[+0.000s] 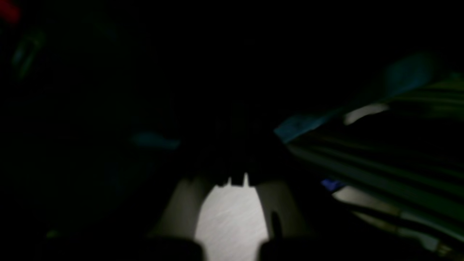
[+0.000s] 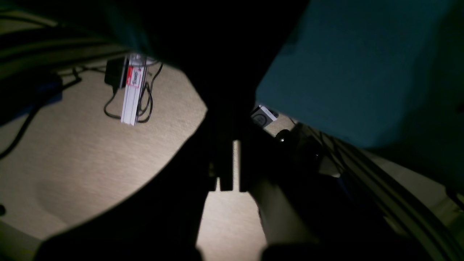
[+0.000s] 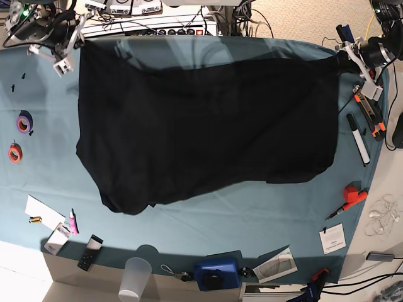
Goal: Layout the t-shirt on the table in an organized manner, then fold the t-shirt properly
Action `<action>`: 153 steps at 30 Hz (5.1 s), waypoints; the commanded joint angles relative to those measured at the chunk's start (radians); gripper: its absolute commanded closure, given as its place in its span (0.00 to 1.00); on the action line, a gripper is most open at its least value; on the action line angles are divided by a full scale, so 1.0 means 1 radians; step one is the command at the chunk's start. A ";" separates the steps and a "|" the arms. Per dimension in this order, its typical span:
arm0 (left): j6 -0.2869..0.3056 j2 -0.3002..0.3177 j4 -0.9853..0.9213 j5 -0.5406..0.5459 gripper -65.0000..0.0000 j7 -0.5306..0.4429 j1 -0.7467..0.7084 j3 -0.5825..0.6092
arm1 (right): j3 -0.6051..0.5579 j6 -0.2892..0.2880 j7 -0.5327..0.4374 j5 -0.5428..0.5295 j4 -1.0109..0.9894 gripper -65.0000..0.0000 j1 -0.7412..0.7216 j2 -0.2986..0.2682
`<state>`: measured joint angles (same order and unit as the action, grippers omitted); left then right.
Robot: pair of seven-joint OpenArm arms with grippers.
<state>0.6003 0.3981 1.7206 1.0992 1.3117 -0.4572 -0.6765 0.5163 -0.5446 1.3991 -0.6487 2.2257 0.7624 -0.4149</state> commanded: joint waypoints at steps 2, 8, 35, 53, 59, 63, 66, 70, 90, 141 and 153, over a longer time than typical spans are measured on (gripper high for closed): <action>-0.006 0.032 0.014 -0.027 1.00 -0.029 -0.003 -0.026 | 0.010 -0.002 -0.003 0.038 0.014 1.00 0.008 -0.015; -0.031 0.037 0.014 -0.037 1.00 -0.012 -0.003 -0.157 | 0.010 0.026 -0.003 0.146 0.014 1.00 0.008 -0.014; -0.049 0.034 0.155 0.134 0.54 0.034 -0.003 -0.249 | 0.154 -0.012 -0.003 0.112 0.025 0.72 0.048 -0.015; -0.050 0.032 0.202 0.044 0.54 0.023 -0.003 -0.252 | 0.364 -0.012 -0.042 -0.034 0.057 0.71 0.049 -0.014; -0.050 0.032 0.202 -0.007 0.54 0.085 -0.032 -0.266 | 0.363 0.060 -0.039 -0.032 0.056 0.71 0.050 -0.008; -0.050 0.031 0.196 -0.018 0.54 0.066 -0.073 -0.271 | 0.362 0.092 -0.069 -0.032 -0.005 0.71 0.049 0.001; -0.061 0.031 0.169 -0.069 0.54 -0.006 -0.098 -0.271 | 0.362 0.091 -0.128 -0.032 -0.108 0.71 0.050 0.008; -0.087 0.031 0.151 -0.105 0.54 -0.128 -0.133 -0.271 | 0.362 0.068 -0.159 -0.074 -0.237 0.71 0.048 0.007; -0.031 0.000 0.143 -0.102 0.53 -0.274 -0.124 -0.262 | 0.362 -0.124 -0.012 -0.485 -0.493 0.71 -0.162 0.008; 0.098 -0.046 0.224 -0.101 0.55 -0.105 -0.135 -0.257 | 0.353 -0.125 -0.012 -0.488 -0.493 0.71 -0.181 0.008; 0.032 -0.112 0.223 -0.426 0.55 -0.296 -0.172 -0.077 | 0.122 -0.124 -0.020 -0.404 -0.493 0.71 -0.219 0.008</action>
<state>0.6296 0.2756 1.9305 0.6548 1.0306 -0.6201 -0.7479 0.6296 -0.6636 1.3914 -1.0451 1.7195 0.5400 -0.3874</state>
